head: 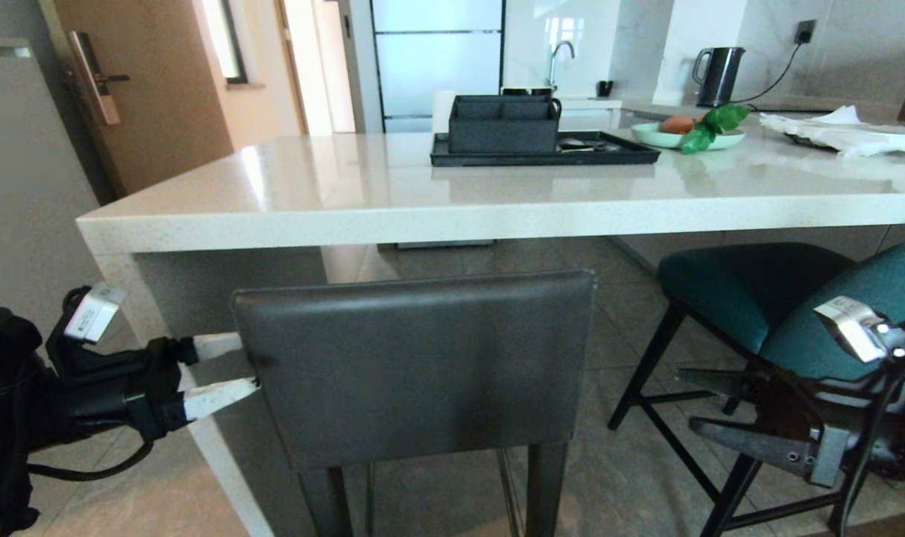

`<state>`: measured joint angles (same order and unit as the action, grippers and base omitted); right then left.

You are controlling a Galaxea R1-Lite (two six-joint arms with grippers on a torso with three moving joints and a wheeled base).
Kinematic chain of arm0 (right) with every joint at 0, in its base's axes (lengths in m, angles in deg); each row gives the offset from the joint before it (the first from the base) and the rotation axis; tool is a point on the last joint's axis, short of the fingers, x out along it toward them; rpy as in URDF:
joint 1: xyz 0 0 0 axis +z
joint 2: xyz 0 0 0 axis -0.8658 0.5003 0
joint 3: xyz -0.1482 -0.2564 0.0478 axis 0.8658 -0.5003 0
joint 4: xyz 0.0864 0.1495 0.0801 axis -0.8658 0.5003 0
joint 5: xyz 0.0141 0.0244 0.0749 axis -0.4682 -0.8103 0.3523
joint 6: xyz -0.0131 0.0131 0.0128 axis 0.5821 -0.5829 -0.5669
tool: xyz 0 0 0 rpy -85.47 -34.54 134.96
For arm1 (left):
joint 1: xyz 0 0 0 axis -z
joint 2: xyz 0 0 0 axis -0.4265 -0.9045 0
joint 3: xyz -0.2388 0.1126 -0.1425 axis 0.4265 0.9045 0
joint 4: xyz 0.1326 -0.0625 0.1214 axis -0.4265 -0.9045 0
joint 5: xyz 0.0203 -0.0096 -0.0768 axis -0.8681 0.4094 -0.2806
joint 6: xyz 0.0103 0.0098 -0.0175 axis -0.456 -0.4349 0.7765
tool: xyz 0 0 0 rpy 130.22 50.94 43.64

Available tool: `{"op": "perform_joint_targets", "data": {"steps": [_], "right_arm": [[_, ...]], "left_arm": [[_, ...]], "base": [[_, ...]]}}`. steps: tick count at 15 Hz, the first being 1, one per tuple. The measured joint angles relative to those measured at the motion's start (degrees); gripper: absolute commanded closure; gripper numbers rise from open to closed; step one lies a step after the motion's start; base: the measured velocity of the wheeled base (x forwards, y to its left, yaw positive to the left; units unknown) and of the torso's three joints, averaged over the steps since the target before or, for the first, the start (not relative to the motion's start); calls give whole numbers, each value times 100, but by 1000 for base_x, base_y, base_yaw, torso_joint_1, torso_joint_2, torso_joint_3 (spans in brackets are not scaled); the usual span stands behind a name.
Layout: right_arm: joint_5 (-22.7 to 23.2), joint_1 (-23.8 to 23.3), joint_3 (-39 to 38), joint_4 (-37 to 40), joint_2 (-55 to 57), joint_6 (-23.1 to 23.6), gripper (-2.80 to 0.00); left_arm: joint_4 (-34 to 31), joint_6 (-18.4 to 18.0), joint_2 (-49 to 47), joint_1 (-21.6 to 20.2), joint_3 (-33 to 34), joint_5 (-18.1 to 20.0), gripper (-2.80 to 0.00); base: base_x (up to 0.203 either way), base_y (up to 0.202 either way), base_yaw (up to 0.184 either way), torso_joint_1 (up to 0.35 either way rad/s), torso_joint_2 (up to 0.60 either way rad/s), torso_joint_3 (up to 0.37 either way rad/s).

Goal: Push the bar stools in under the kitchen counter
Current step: Pull the gray chair out from under the dining table

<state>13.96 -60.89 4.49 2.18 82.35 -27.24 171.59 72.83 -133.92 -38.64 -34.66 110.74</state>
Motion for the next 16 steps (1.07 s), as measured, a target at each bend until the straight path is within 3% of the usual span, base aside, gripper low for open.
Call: {"op": "perform_joint_targets", "data": {"steps": [4,11,16], "right_arm": [[-11,378,548,-1,554,-11,-280],[-30,606,1544,-36,1645,-13,-280],[-63,835,1984,-646,2187,-2,-280]], "left_arm": [[-4,28,-181,55,-157,28,-280],[-3,67,-293,209,-302,43,-280],[-1,66,-290,281,-297,43,-280]], "base": [[0,0,0,0,0,0],[0,0,0,0,0,0],[0,0,0,0,0,0]]}}
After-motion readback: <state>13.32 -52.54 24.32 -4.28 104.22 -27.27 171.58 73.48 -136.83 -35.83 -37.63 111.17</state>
